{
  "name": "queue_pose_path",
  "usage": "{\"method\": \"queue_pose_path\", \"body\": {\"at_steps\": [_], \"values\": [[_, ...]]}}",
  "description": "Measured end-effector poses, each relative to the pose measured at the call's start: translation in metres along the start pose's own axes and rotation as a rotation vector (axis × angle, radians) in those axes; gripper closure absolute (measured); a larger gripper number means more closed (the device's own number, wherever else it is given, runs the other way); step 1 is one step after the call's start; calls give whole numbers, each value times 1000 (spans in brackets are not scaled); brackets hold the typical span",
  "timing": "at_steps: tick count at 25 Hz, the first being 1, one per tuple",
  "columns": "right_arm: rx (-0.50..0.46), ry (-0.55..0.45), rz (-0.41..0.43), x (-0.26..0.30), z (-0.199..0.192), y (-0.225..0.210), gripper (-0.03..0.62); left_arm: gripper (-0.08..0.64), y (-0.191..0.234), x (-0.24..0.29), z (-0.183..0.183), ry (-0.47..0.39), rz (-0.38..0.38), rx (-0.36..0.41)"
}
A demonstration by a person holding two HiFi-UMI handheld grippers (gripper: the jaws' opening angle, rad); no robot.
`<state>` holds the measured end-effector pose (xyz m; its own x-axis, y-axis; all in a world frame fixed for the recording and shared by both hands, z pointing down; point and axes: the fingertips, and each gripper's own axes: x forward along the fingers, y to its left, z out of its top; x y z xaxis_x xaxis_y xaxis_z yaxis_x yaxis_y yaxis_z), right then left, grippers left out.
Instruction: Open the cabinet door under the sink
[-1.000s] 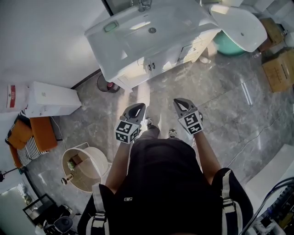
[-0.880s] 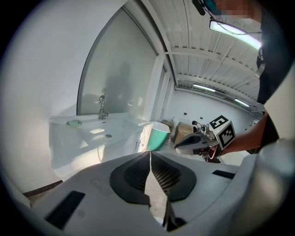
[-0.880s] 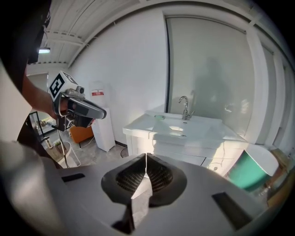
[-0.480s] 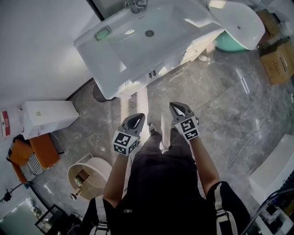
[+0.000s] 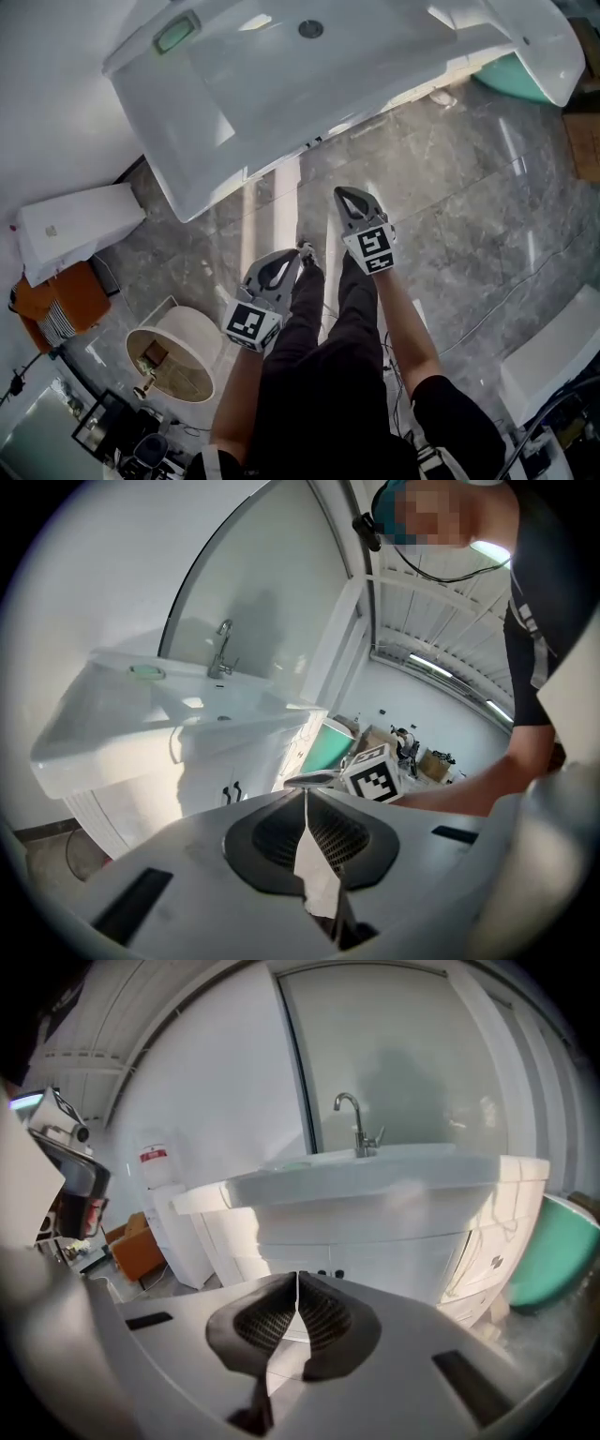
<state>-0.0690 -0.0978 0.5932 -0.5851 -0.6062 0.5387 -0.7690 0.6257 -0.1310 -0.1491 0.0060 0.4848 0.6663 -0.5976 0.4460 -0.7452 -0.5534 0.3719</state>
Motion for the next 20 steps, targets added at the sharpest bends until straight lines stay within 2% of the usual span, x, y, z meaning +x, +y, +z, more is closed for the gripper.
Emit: {"method": "queue_pose_path", "body": {"at_steps": [3,7,13,16,19,20], "values": [[15,8,-42,47,-27,-25,498,543,12,26,-16,11,-6,-4],[82,-14,-79,98,-43,-49,478,543,27,51,-36,26,-1,-35],[88,12,-237,153,-65,-85,471,543,49,68,-62,54,0,-63],[96,-5,-242,166,-64,-85,472,543,55,66,-75,66,-1,-67],[110,-23,-236,164,-63,-79,505,543,56,61,-84,76,-5,-71],[111,-23,-237,163,-65,-78,486,543,56,60,-86,79,-9,-72]]}}
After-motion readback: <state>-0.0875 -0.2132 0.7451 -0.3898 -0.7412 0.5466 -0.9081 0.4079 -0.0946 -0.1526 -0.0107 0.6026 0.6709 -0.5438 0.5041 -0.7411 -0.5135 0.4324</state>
